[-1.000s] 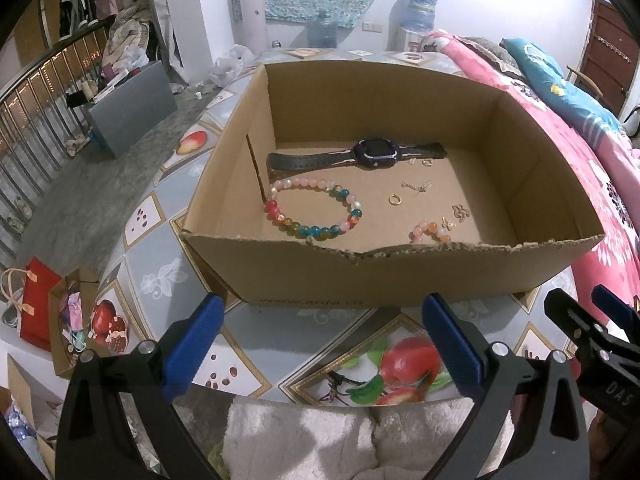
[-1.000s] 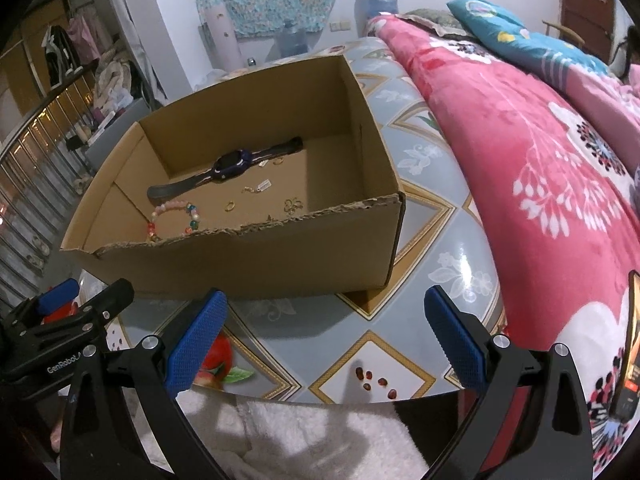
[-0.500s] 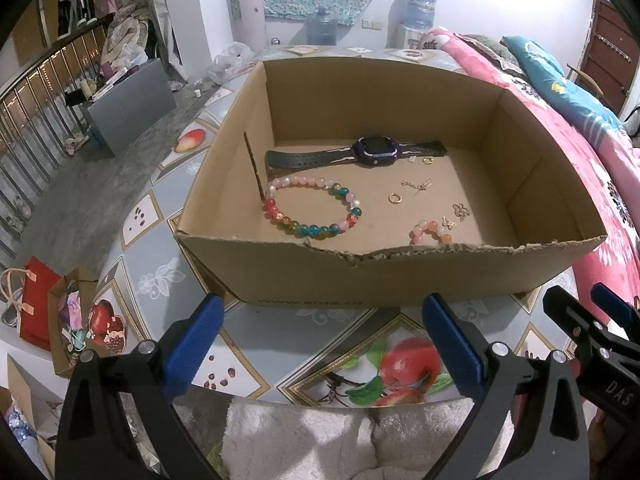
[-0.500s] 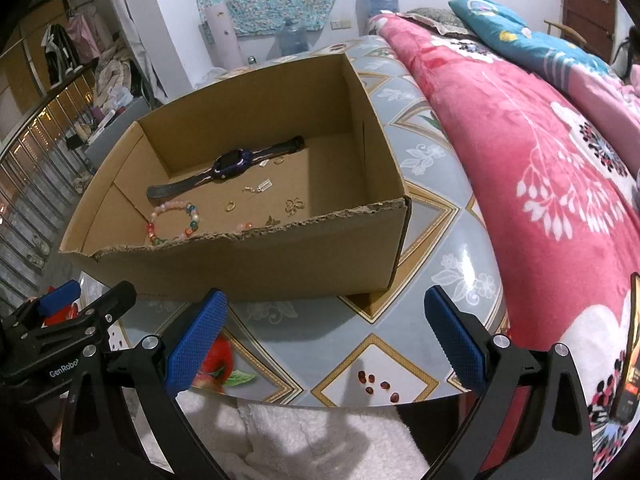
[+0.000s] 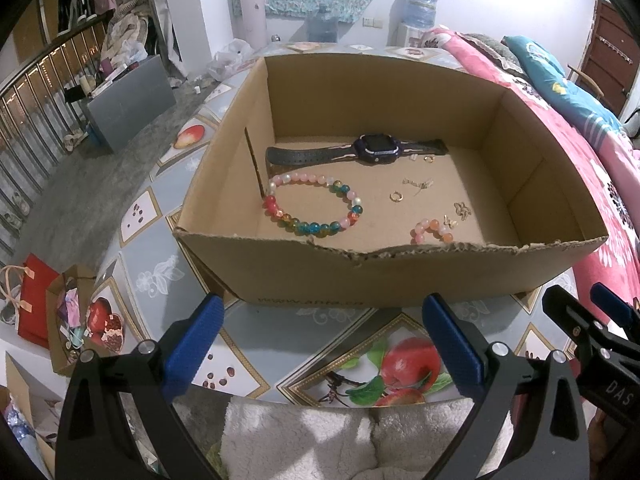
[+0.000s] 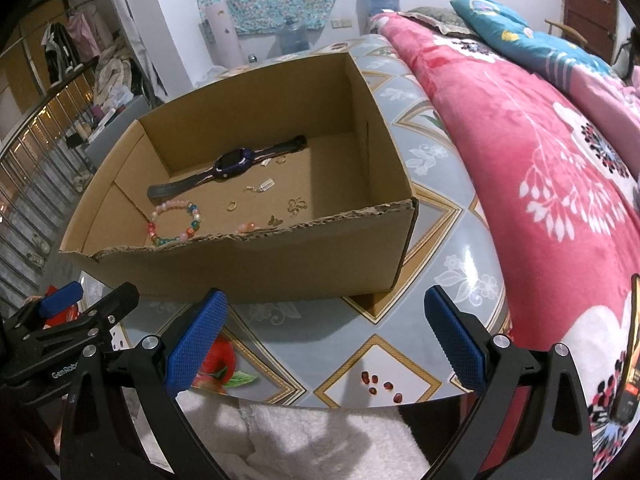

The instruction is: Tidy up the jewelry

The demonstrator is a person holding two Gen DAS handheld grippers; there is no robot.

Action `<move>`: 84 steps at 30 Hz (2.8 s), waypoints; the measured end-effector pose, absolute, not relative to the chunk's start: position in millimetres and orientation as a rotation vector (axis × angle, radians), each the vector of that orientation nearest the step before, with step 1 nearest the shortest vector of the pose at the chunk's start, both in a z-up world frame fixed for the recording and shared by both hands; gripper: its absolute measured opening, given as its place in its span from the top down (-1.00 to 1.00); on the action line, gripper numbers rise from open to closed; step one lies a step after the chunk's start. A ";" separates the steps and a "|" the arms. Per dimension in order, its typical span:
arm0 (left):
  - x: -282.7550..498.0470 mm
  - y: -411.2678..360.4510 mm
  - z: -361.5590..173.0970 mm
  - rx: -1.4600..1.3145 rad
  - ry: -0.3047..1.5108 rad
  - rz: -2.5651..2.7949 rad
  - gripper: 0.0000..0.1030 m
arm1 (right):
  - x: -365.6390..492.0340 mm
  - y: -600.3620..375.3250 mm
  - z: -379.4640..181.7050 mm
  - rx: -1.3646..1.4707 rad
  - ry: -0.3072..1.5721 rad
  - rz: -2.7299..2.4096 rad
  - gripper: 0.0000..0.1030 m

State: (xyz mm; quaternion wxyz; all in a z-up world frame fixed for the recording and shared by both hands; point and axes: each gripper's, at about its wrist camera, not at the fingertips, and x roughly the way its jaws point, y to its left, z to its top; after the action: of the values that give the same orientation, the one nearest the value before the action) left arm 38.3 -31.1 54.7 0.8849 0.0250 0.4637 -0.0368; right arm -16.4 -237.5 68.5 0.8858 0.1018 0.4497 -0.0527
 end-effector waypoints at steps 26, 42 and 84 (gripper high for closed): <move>38.0 -32.1 53.5 0.056 0.967 -0.085 -0.89 | -13.3 -230.0 65.1 0.189 0.957 -0.100 -0.84; 38.7 -32.3 56.3 0.056 0.968 -0.091 -0.89 | -12.4 -229.3 65.6 0.186 0.956 -0.102 -0.84; 38.9 -32.2 56.1 0.054 0.972 -0.092 -0.89 | -12.6 -229.3 66.3 0.187 0.957 -0.105 -0.84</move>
State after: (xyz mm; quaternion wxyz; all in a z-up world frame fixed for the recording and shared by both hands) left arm 38.9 -32.2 56.1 0.8829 0.0260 0.4668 -0.0443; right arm -12.6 -229.3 66.3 0.8821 0.0900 0.4596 -0.0504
